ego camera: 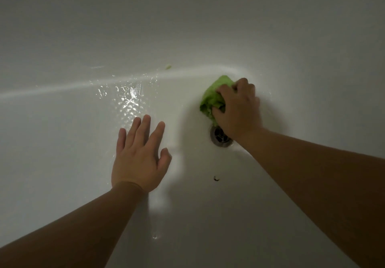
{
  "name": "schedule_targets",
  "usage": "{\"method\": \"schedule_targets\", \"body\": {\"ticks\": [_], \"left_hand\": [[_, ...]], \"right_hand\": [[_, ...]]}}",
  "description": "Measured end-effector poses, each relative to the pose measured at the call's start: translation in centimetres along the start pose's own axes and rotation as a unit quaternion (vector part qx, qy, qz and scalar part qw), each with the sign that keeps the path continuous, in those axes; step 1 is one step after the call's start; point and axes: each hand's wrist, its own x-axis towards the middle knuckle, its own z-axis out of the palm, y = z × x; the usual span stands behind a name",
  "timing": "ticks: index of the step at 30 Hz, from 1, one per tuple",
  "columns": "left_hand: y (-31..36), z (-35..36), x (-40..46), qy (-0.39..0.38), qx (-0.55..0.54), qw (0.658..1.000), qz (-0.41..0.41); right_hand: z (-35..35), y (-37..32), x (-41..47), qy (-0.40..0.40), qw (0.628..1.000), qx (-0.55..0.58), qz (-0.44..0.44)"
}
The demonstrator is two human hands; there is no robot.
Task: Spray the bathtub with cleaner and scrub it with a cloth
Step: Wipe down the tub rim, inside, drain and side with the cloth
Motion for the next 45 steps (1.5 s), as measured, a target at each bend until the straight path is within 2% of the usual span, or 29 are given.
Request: {"method": "schedule_targets", "body": {"ticks": [4,7,11,16,21,24,29,32,35,37,40,45], "left_hand": [[0.0,-0.1,0.1,0.007,-0.006,1.000,0.000],[0.0,-0.2,0.1,0.016,-0.011,1.000,-0.008],[0.0,-0.2,0.2,0.020,-0.015,1.000,-0.009],[-0.1,-0.3,0.6,0.023,-0.018,1.000,-0.010],[0.1,-0.3,0.9,0.033,-0.027,0.999,-0.008],[0.3,-0.5,1.0,0.025,-0.021,0.999,-0.005],[0.5,-0.3,1.1,0.010,-0.002,1.000,0.005],[1.0,0.0,0.9,-0.002,0.015,0.999,0.041],[1.3,0.4,0.7,-0.012,0.030,0.996,0.080],[1.2,0.4,0.8,-0.014,0.035,0.995,0.088],[1.1,0.3,0.5,-0.022,0.030,0.996,0.085],[1.5,0.3,-3.0,-0.058,0.023,0.996,0.068]], "right_hand": [[1.2,-4.9,1.8,0.003,0.986,0.043,-0.162],[1.8,-8.7,2.8,0.014,0.974,0.049,-0.222],[2.5,-11.4,5.7,0.091,0.974,0.037,-0.202],[1.3,-8.6,8.7,0.130,0.987,0.005,-0.090],[-0.7,-2.5,5.4,-0.024,0.999,-0.023,-0.004],[-1.1,0.2,0.3,-0.064,0.998,-0.015,0.016],[-0.4,1.9,-6.5,-0.084,0.995,0.001,-0.045],[-0.4,3.0,-3.1,-0.054,0.993,-0.049,-0.089],[-1.5,4.3,2.6,-0.005,0.991,-0.117,-0.072],[-2.6,5.0,4.3,0.000,0.984,-0.152,-0.088],[-3.6,5.9,1.4,-0.070,0.979,-0.170,-0.088],[-4.1,5.5,-11.5,-0.209,0.966,-0.129,-0.078]]}}
